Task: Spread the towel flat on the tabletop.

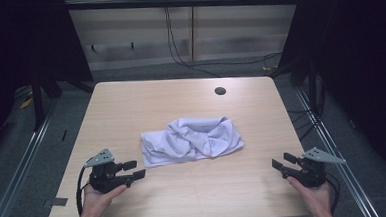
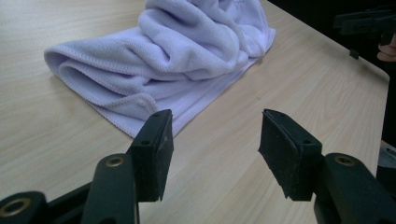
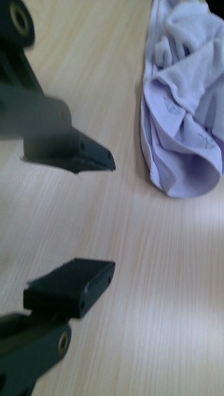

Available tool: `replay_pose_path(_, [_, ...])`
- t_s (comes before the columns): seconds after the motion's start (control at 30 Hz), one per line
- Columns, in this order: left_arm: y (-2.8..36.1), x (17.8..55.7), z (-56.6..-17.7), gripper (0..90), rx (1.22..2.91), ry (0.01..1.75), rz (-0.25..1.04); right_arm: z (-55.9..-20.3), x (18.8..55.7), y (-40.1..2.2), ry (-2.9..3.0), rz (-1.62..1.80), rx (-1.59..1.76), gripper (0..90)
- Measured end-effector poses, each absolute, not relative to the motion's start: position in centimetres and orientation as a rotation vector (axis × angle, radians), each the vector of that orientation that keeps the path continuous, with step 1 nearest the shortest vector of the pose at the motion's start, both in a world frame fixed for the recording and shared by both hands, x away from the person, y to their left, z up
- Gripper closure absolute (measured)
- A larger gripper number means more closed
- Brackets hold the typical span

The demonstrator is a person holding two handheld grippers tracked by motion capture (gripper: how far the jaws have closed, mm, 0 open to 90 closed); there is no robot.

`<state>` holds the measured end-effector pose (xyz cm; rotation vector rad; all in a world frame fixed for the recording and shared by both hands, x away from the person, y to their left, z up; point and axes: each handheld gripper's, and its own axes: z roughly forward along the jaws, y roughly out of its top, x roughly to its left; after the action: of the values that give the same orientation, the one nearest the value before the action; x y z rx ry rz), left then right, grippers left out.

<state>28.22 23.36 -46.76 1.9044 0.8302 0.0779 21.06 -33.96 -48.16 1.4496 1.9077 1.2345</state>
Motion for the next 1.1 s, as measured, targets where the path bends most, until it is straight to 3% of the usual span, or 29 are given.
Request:
replay_pose_path(0.4, [18.5, 34.8, -45.4, 43.8, 1.948, 0.800, 0.154, -48.1, 20.6, -33.3, 2.053, 1.262, 1.415, 41.3])
replay_pose_path(0.5, [17.6, 36.7, -46.4, 43.5, 1.936, 0.807, 0.123, -48.1, 20.3, -32.9, 2.082, 1.251, 1.417, 40.4])
replay_pose_path(0.63, [16.8, 38.1, -47.8, 42.3, 2.010, 0.789, 0.138, -48.2, 20.3, -32.8, 2.121, 1.248, 1.413, 38.7])
replay_pose_path(0.7, [15.9, 38.7, -49.7, 42.2, 2.105, 0.784, 0.086, -48.3, 20.2, -32.8, 2.126, 1.237, 1.418, 38.1])
replay_pose_path(0.77, [15.9, 38.6, -50.3, 48.1, 2.114, 0.768, 0.115, -48.3, 20.1, -32.7, 2.132, 1.236, 1.416, 37.4])
replay_pose_path(0.83, [16.1, 38.7, -50.2, 62.8, 2.115, 0.774, 0.104, -48.2, 20.1, -32.7, 2.133, 1.234, 1.414, 37.4])
replay_pose_path(0.9, [16.4, 38.3, -50.4, 68.0, 2.117, 0.756, 0.095, -48.3, 20.1, -32.4, 2.155, 1.217, 1.409, 37.4])
replay_pose_path(1.1, [16.2, 35.9, -50.1, 71.8, 2.153, 0.710, 0.067, -48.4, 20.0, -32.0, 2.173, 1.201, 1.399, 37.9])
